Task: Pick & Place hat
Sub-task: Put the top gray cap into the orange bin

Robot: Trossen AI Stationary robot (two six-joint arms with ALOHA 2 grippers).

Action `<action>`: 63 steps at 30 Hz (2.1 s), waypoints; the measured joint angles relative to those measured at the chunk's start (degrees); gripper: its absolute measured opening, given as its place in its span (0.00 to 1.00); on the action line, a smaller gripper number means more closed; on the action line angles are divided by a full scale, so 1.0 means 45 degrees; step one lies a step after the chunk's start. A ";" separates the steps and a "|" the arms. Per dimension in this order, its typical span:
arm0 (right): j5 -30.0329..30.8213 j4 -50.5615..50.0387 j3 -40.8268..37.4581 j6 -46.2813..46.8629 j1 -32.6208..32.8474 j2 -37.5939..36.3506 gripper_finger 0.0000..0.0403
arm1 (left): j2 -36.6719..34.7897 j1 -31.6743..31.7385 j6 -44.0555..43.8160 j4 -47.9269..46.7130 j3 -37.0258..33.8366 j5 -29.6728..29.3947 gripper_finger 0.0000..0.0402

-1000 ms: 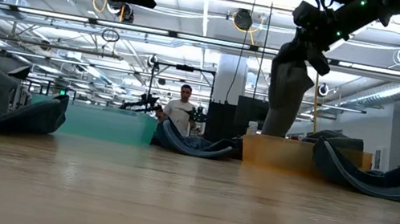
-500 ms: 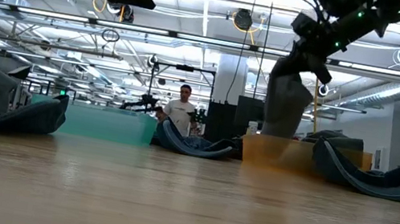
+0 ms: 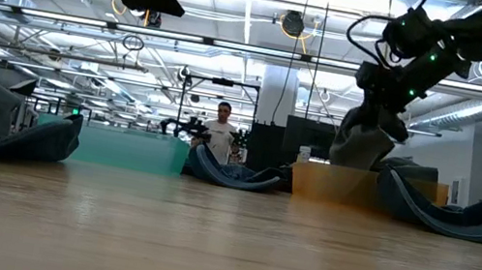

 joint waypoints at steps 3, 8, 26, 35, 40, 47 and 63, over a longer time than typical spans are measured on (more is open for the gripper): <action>0.0041 0.0346 -0.0362 -0.0568 0.0005 -0.0003 0.06 | 0.0000 0.0000 0.0000 0.0000 0.0000 0.0000 0.84; 0.0281 0.0305 -0.0453 -0.1321 0.0029 -0.0003 0.20 | 0.0000 0.0000 -0.0286 -0.0006 0.0000 0.0010 0.84; 0.2394 0.0305 -0.0462 0.0863 0.1141 -0.2615 0.57 | 0.0000 0.0000 -0.0255 -0.0141 0.0000 0.0144 0.84; 0.2342 0.0959 -0.0462 0.1700 0.1182 -0.2858 0.56 | 0.0000 0.0366 0.0230 -0.0136 0.0000 0.0479 0.84; 0.3441 0.1688 -0.0462 0.2838 0.0544 -0.2084 0.56 | 0.0000 0.0690 -0.0151 -0.0136 0.0000 0.0958 0.84; 0.4048 0.0561 -0.0462 0.3690 0.0355 -0.0927 0.56 | 0.0000 0.1030 -0.0573 -0.0191 0.0000 0.1370 0.84; 0.2119 -0.2734 -0.0457 0.8829 0.2090 -0.0819 0.56 | 0.0000 0.1307 -0.0594 -0.0724 0.0000 0.2336 0.83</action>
